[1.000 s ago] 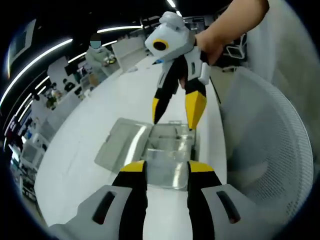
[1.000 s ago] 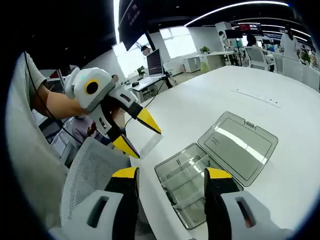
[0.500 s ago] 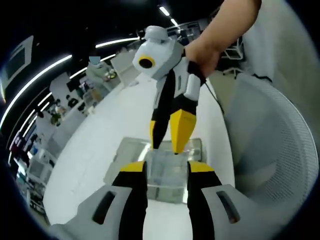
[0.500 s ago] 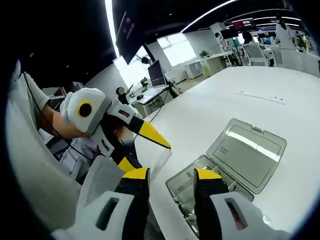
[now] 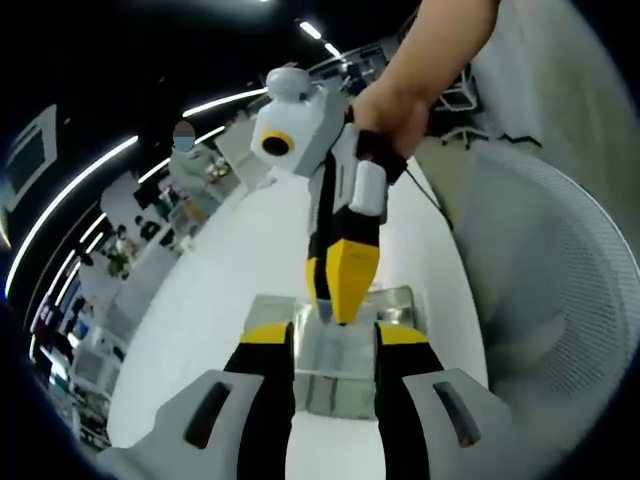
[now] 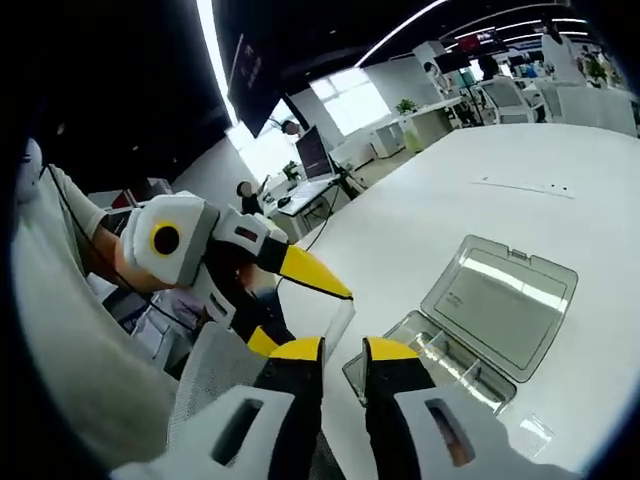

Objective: Insert the divider into the dual guide fixture by aligning both edges with the guide slots and pushing it downward to the bottom, including one-sided entry, uneven engagement, binding, and posture correction.

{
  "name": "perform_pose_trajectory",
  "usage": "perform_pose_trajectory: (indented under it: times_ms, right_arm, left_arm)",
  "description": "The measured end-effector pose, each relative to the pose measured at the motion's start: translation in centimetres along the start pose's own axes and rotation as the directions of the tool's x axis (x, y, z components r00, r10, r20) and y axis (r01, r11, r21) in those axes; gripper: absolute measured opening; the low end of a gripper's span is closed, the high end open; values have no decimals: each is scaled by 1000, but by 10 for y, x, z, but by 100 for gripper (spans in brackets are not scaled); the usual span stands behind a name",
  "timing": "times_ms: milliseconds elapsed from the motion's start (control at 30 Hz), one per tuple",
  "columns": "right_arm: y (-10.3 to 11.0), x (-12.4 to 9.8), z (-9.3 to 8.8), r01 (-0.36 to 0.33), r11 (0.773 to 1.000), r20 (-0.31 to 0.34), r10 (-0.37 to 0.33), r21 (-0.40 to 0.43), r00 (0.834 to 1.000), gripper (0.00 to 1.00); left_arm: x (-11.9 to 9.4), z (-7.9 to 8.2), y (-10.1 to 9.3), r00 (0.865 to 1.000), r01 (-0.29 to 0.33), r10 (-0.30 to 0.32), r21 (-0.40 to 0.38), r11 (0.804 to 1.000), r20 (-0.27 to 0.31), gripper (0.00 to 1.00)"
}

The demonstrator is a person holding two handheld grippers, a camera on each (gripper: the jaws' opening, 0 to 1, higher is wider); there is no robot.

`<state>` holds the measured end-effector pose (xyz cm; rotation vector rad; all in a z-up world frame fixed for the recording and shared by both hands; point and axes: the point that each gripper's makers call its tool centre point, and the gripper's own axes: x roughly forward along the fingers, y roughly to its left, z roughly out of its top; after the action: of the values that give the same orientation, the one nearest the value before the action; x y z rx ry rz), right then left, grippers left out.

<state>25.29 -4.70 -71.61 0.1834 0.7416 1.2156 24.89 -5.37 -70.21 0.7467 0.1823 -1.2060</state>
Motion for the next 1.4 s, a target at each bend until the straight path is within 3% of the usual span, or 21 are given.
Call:
perform_pose_trajectory:
  times_ms: [200, 833, 933, 1167, 1300, 1400]
  right_arm:
    - [3, 0, 6, -26, 999, 29, 24, 44, 999, 0]
    - [1, -3, 11, -28, 993, 55, 22, 115, 998, 0]
    - [3, -4, 10, -34, 994, 51, 29, 100, 998, 0]
    - [2, -5, 12, -27, 999, 58, 25, 42, 998, 0]
    - [2, -6, 9, -25, 1000, 45, 26, -8, 999, 0]
    - [2, -7, 6, -25, 998, 35, 27, -54, 999, 0]
  left_arm:
    - [3, 2, -2, 1000, -1, 1, 30, 1000, 2, 27]
    - [4, 6, 3, 999, -28, 26, 94, 995, 20, 30]
    - [2, 8, 5, 999, -31, 28, 90, 995, 32, 26]
    - [1, 5, 7, 1000, -17, 15, 84, 996, 22, 32]
    - [-1, 1, 6, 999, 42, -42, 10, 999, 15, 33]
    - [-3, -5, 10, 998, 66, -66, 14, 998, -13, 31]
